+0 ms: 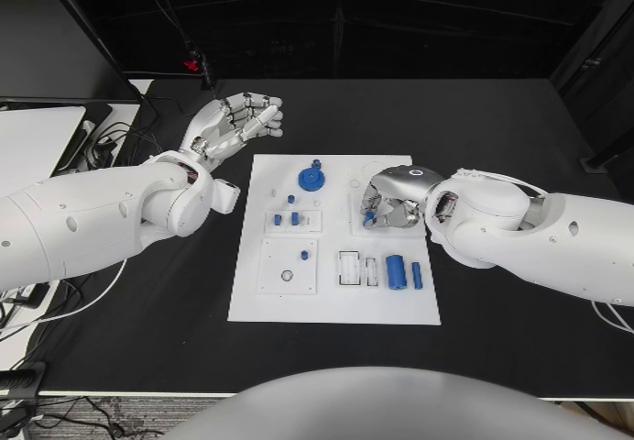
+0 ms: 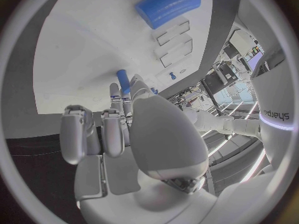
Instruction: Assemble the parts on the task board
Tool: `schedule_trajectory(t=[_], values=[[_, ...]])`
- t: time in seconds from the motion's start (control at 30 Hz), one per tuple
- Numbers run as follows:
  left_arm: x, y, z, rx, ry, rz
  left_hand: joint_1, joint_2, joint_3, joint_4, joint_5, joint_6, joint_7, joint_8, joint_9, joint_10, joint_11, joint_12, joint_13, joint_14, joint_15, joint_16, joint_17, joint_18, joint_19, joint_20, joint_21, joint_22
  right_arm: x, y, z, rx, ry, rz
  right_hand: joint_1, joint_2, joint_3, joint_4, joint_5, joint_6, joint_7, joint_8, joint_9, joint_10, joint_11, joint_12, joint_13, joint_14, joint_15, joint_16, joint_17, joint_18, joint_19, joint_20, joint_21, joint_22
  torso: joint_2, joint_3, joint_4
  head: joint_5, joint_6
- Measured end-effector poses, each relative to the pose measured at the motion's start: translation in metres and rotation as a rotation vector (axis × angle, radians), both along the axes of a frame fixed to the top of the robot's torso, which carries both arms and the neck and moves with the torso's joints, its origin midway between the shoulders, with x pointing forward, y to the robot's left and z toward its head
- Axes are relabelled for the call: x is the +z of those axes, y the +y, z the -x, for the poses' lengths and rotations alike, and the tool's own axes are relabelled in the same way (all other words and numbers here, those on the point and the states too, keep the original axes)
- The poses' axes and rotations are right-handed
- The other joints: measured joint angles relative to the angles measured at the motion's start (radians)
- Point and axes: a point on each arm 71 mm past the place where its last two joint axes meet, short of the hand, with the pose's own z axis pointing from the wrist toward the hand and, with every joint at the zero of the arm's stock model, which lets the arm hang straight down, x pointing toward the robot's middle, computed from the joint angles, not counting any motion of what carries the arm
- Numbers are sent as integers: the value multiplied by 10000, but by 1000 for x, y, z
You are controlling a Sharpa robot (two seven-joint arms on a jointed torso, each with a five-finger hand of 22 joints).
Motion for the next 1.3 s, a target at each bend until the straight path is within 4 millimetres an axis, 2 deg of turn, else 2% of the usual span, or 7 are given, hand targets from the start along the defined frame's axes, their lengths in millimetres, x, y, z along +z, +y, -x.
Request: schedule_trajectory(t=[0.27, 0.47, 0.63, 0.9, 1.3], values=[[0, 0, 0, -3, 1, 2, 0, 0, 0, 0, 0, 0, 0, 0, 0, 0, 0, 0, 0, 0, 0, 0, 0, 0, 0, 0, 0, 0, 0, 1, 0, 16, 20, 35, 228, 227, 245, -28, -1, 552, -157, 207, 42, 522, -193, -1, 1, 0, 0, 48, 0, -1, -6, -5, 0, 0, 1, -1, 0, 28, 5], [0, 0, 0, 3, 2, 2, 0, 0, 0, 0, 0, 0, 1, -1, -8, 0, 0, 0, 0, 0, 0, 0, 1, 0, 0, 0, 0, 0, 0, 1, 0, 34, -6, 65, 433, 219, 381, -26, -2, 755, -226, 275, 49, 765, -228, -46, -12, 0, 1, 88, 0, -1, 1, -70, 0, 0, 0, -4, 0, 31, 6], [0, 0, 0, 5, 3, 2, 0, 0, 0, 0, 0, 1, 1, -1, -9, 0, 0, 0, 0, 0, 0, 0, 1, 0, 0, 0, 0, 0, 0, 1, 0, 54, -60, 48, 487, 269, 408, -1, -12, 799, -191, 274, 65, 838, -228, -106, -23, -36, -35, 87, 0, -2, 1, -70, 0, 0, -3, -4, -1, 15, 4], [0, 0, 0, 9, 4, 3, 0, 0, 0, 0, 0, 1, 1, -1, -9, 0, 0, 0, 0, 0, 0, -1, 2, 0, 0, 0, 0, 0, 3, 0, 3, 189, -346, -243, 616, 189, 478, -36, 5, 905, -189, 260, 76, 980, -227, -221, -26, -36, -35, 126, 0, -2, 1, -69, 52, 0, -7, -4, -8, -1, 4], [0, 0, 0, 15, 6, -1, 0, 0, 0, 0, 0, 1, 1, -1, -9, 0, 0, 58, 1, 0, 0, -1, -26, 0, 0, 0, 0, -12, 18, -5, 15, 488, -1066, -915, 616, 188, 509, -15, 4, 942, -152, 259, 73, 1050, -156, -263, -30, -36, -35, 127, 0, -2, 1, -69, 52, 0, -7, -10, -12, 3, 4]])
